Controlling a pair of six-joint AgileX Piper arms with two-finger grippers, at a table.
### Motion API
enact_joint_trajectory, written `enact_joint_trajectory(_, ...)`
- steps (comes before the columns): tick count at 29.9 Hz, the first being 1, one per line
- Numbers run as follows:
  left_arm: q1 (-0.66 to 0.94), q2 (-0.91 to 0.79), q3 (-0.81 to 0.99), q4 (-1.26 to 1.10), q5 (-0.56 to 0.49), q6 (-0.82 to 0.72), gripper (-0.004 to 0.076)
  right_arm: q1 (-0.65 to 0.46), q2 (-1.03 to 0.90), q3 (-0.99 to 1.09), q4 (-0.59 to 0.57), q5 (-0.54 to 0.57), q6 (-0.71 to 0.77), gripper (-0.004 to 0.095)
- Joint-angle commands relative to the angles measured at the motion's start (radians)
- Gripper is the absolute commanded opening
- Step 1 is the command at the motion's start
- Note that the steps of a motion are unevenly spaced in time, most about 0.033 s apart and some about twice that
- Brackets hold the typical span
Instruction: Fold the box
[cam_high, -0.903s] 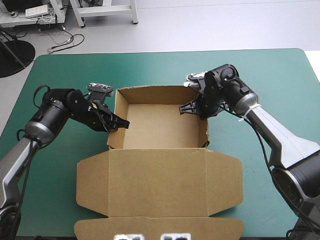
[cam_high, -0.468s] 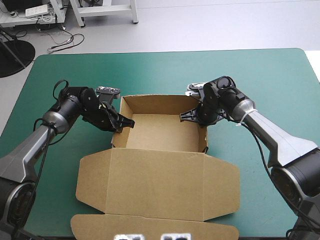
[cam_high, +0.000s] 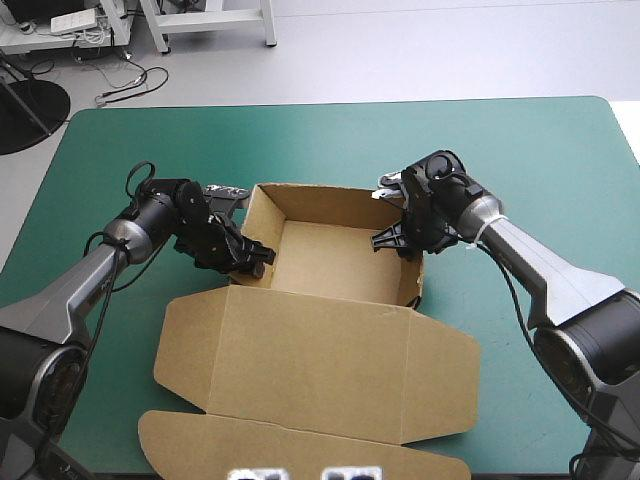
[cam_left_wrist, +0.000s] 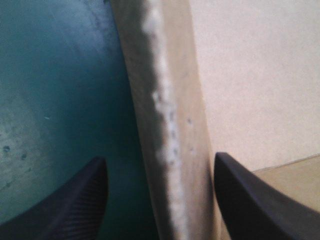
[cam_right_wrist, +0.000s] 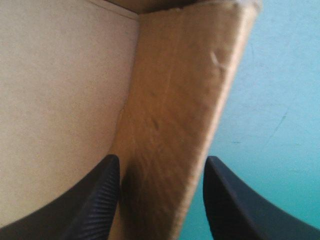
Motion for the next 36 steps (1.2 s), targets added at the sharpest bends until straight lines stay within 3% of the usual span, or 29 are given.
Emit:
enact_joint_trajectory(1, -0.006, -0.047, -0.024, -0.023, -0.044, 0.000, 0.0540, -0.002, -0.044, -0.073, -0.071, 0.045, -0.012, 0.0506)
enact_joint_trajectory(8, -0.006, -0.075, -0.054, -0.021, -0.070, 0.000, 0.0540, -0.002, -0.048, -0.170, 0.003, 0.065, -0.062, 0.0506)
enact_joint_trajectory(13, -0.006, -0.103, -0.136, 0.011, -0.021, 0.000, 0.0540, -0.002, -0.065, -0.211, 0.008, 0.065, -0.078, 0.0504)
enact_joint_trajectory(22, -0.006, -0.170, -0.373, 0.178, 0.197, -0.008, 0.0517, -0.002, -0.222, -0.250, -0.038, 0.065, -0.078, 0.0485)
enact_joint_trajectory(26, -0.006, -0.225, -0.488, 0.180, 0.245, -0.013, 0.0392, -0.004, -0.313, -0.250, -0.048, 0.065, -0.022, 0.0485)
enact_joint_trajectory(31, -0.006, -0.322, -0.570, 0.186, 0.243, -0.013, 0.0008, -0.004, -0.392, -0.250, -0.032, 0.065, 0.050, 0.0485)
enact_joint_trajectory(36, -0.006, -0.429, -0.572, 0.186, 0.239, -0.011, -0.0010, -0.053, -0.373, -0.248, 0.065, 0.065, 0.087, 0.0484)
